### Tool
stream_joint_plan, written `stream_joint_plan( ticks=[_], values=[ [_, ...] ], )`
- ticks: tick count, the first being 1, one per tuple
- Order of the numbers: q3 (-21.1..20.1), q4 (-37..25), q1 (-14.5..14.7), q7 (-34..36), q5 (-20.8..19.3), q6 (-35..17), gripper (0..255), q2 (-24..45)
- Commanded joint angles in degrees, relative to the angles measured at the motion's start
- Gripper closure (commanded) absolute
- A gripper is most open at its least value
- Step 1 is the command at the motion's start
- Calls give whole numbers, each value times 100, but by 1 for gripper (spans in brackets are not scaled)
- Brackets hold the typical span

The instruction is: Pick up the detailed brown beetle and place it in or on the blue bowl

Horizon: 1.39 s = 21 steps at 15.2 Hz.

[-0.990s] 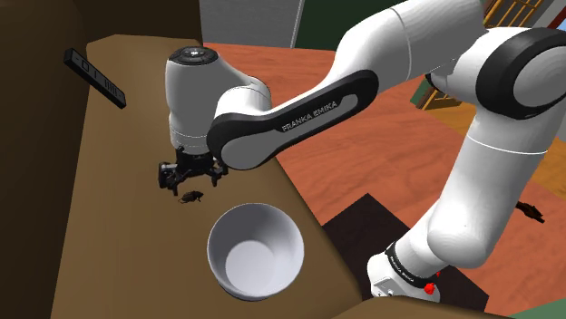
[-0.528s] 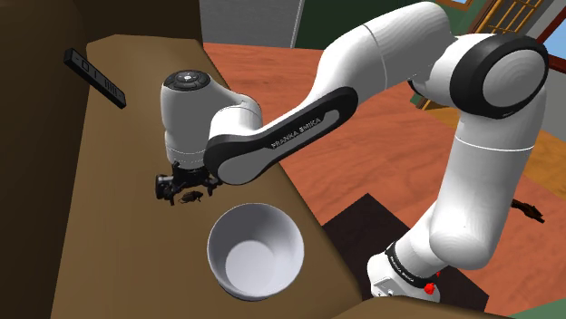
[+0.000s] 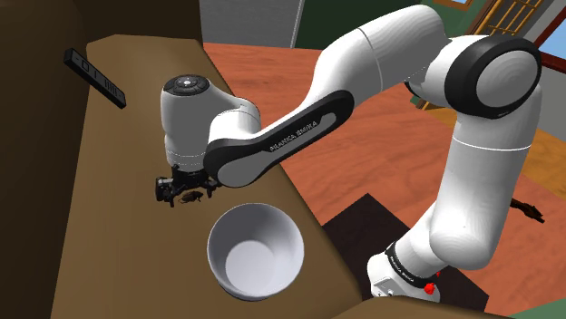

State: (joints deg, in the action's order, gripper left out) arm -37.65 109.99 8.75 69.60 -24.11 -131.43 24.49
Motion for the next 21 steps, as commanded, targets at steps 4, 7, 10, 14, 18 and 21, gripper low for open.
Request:
stream_joint_plan(
  ticks=[4, 7, 10, 14, 18, 21],
  values=[
    [0, 0, 0, 0, 0, 0, 255, 1],
    [1, 0, 0, 0, -1, -1, 255, 1],
    [0, 0, 0, 1, -1, -1, 255, 1],
    [-103, -76, -75, -122, 175, 220, 255, -184],
    [-193, -174, -142, -239, 341, 450, 255, -356],
    [-252, -262, -185, -323, 459, 627, 255, -477]
  ],
)
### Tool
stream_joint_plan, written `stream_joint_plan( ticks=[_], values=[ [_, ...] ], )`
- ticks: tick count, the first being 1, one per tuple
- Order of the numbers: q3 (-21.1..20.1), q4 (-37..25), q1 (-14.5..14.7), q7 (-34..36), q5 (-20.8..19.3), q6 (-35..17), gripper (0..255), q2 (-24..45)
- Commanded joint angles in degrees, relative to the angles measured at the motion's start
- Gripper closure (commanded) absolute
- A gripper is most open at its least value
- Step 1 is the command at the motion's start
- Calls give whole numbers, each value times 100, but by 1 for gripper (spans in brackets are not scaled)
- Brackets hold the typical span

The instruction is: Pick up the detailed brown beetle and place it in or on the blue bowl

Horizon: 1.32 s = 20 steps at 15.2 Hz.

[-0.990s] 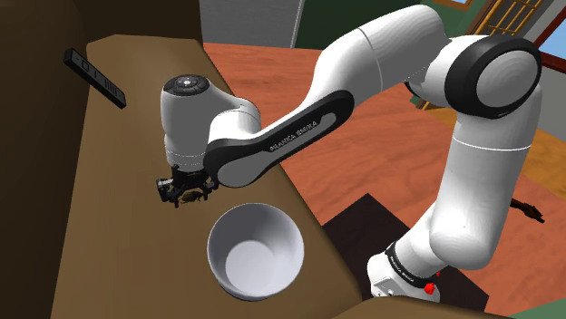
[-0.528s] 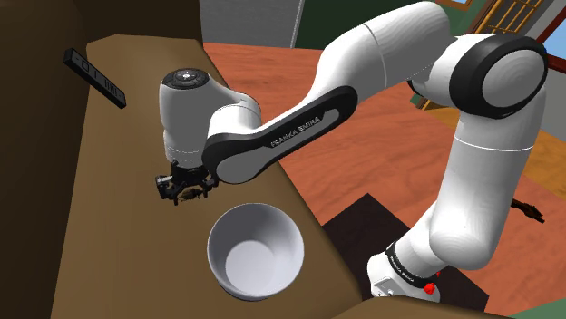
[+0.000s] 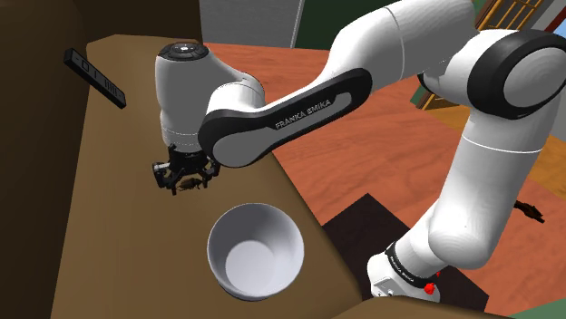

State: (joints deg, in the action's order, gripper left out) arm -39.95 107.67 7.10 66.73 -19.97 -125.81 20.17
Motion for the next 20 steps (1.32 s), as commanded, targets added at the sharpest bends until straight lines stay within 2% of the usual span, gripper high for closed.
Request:
stream_joint_plan(
  ticks=[1, 20],
  values=[
    [-39, -61, -33, -63, 83, 126, 255, -85],
    [-252, -939, -159, -459, 604, 1371, 255, -607]
  ],
)
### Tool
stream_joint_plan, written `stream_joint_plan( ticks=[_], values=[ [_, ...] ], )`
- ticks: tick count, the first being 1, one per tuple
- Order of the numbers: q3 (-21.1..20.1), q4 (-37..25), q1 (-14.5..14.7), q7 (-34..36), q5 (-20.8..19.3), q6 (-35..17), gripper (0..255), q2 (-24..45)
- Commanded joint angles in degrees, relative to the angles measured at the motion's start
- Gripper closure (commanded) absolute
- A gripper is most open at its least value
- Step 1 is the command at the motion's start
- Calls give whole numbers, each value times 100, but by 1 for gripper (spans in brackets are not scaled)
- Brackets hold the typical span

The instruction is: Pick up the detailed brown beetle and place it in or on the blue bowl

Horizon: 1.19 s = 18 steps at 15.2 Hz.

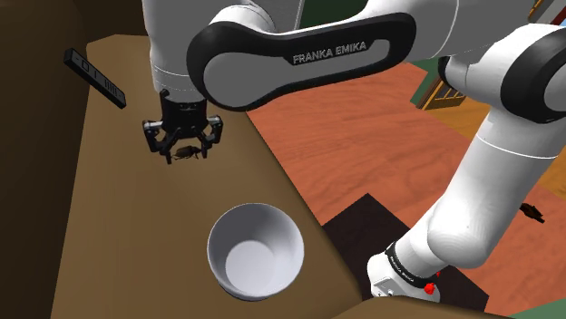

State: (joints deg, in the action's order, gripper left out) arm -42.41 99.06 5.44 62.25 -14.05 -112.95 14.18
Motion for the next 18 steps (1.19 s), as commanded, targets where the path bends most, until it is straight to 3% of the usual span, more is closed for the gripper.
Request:
stream_joint_plan(
  ticks=[1, 12, 18],
  values=[
    [-13, -139, 6, -24, 28, 156, 255, -22],
    [-56, -849, 48, -124, 114, 902, 255, -84],
    [-213, 669, -233, -356, 1208, 504, 255, -1645]
  ],
)
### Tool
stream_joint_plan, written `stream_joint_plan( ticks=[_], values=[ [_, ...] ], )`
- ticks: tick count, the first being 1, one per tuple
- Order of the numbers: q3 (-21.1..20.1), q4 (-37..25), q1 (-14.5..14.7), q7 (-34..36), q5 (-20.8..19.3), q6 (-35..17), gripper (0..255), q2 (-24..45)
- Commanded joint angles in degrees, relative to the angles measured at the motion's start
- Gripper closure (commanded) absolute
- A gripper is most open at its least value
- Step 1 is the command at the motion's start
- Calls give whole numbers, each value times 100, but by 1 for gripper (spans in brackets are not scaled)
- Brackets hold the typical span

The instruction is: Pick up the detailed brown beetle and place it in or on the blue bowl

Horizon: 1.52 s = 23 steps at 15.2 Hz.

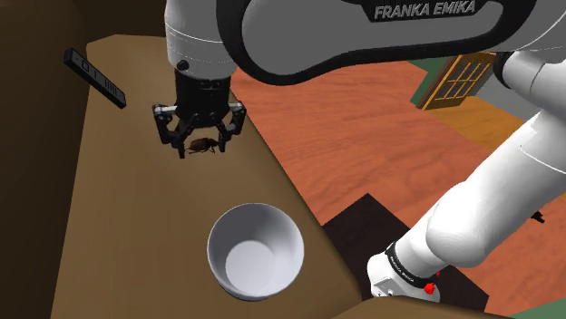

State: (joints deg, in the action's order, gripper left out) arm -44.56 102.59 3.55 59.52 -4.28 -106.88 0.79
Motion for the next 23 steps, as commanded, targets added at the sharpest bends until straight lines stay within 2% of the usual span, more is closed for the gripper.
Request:
stream_joint_plan(
  ticks=[1, 7, 10, 11, 23],
  values=[
    [13, 529, -33, -136, 420, -133, 255, -564],
    [217, 1617, 345, -357, 1404, -107, 255, -1996],
    [330, 2056, 646, -366, 1779, 4, 255, -2627],
    [381, 2302, 842, -340, 1991, 101, 255, -3007],
    [113, 3093, 875, -295, 2077, -841, 255, -2854]
  ],
)
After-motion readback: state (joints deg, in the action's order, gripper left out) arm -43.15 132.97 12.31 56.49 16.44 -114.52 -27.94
